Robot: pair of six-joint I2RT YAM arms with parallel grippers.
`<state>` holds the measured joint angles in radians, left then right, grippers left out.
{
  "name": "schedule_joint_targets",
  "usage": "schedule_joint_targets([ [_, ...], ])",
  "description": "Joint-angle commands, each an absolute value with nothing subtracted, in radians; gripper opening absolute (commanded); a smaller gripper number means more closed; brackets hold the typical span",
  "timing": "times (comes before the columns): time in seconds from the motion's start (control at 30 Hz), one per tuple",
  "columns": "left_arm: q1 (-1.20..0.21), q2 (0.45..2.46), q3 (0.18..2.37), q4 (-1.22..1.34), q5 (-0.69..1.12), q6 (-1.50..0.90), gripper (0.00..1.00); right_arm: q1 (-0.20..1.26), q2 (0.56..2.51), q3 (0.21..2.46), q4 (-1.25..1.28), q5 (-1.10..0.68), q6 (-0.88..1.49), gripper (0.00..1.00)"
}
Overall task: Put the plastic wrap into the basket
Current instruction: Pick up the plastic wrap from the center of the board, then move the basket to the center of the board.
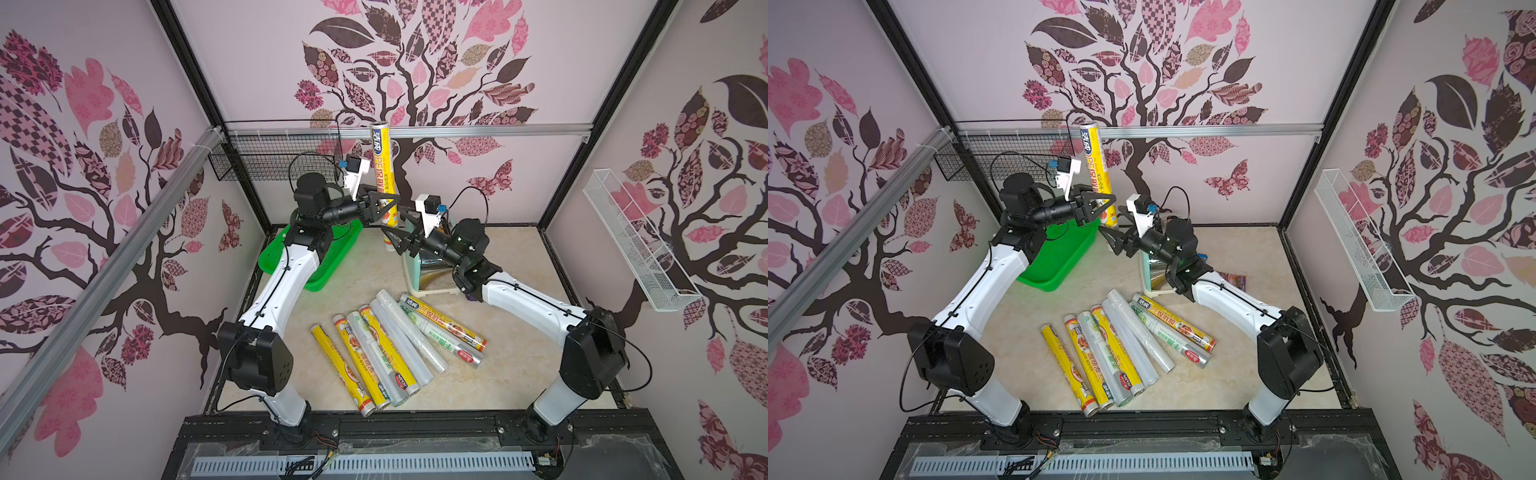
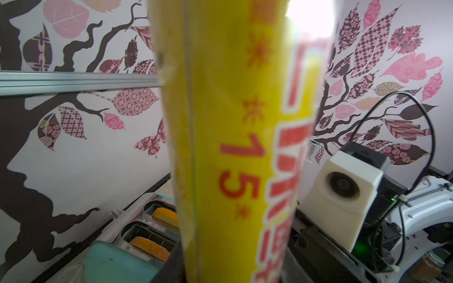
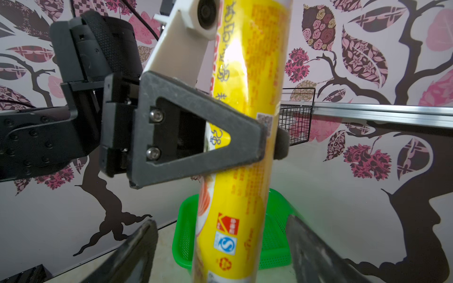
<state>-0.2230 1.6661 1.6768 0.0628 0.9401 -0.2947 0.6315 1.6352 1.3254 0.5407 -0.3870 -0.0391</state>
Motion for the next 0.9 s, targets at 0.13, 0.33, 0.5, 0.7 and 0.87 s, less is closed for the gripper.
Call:
schedule_joint_targets([
  [0.13,-0.202,1.611,1.666,-0.162,0.816,-0.029,0.38,0.635,1.519,1.260,0.407,-0.351,-0.169,0.85],
  [0.33,-0.174,1.576,1.617,-0.273,0.715,0.099,0.39,0.634,1.475,1.212,0.358,-0.312,-0.211,0.85],
  [0.5,-0.128,1.556,1.569,-0.337,0.671,0.194,0.39,0.632,1.449,1.182,0.319,-0.285,-0.233,0.85],
  [0.7,-0.063,1.580,1.545,-0.402,0.622,0.346,0.38,0.628,1.440,1.169,0.275,-0.253,-0.255,0.85],
  [0.87,-0.008,1.636,1.545,-0.431,0.538,0.486,0.37,0.626,1.442,1.161,0.247,-0.247,-0.258,0.85],
])
